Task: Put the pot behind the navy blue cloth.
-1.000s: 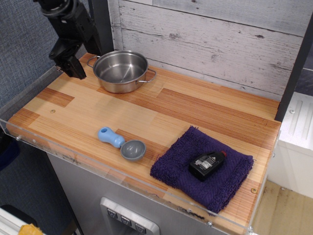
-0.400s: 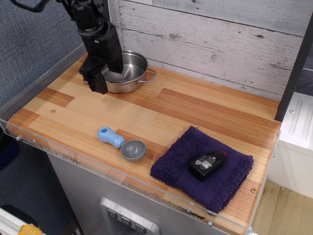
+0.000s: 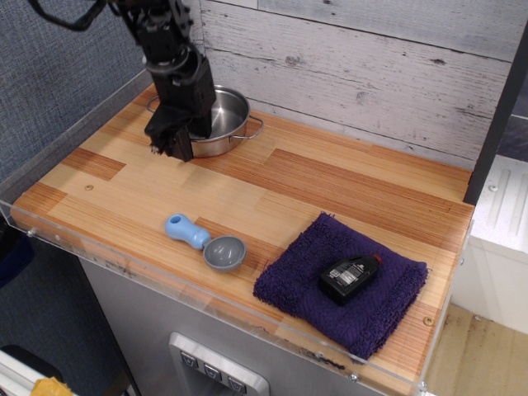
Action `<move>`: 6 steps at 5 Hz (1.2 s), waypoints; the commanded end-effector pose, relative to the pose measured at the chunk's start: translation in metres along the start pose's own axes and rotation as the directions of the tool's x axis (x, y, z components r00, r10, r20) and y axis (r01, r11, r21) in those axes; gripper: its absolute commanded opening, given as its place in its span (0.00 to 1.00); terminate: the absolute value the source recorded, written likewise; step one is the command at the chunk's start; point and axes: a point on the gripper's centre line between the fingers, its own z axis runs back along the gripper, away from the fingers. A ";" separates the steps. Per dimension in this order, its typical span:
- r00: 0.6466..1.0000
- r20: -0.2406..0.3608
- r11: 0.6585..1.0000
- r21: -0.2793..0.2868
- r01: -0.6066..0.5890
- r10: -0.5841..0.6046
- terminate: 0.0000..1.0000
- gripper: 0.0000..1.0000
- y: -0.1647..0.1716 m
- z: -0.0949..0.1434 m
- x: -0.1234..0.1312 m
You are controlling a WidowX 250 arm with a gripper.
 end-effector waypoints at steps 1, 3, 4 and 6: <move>0.999 -0.044 0.999 0.051 -0.010 0.013 0.00 0.00 0.003 0.014 -0.002; 0.999 -0.024 0.997 0.070 -0.028 0.030 0.00 0.00 0.002 0.024 -0.003; 1.000 -0.018 0.996 0.089 -0.021 0.022 0.00 0.00 0.004 0.036 0.001; 0.996 0.022 0.987 0.140 0.080 -0.084 0.00 0.00 -0.004 0.061 0.039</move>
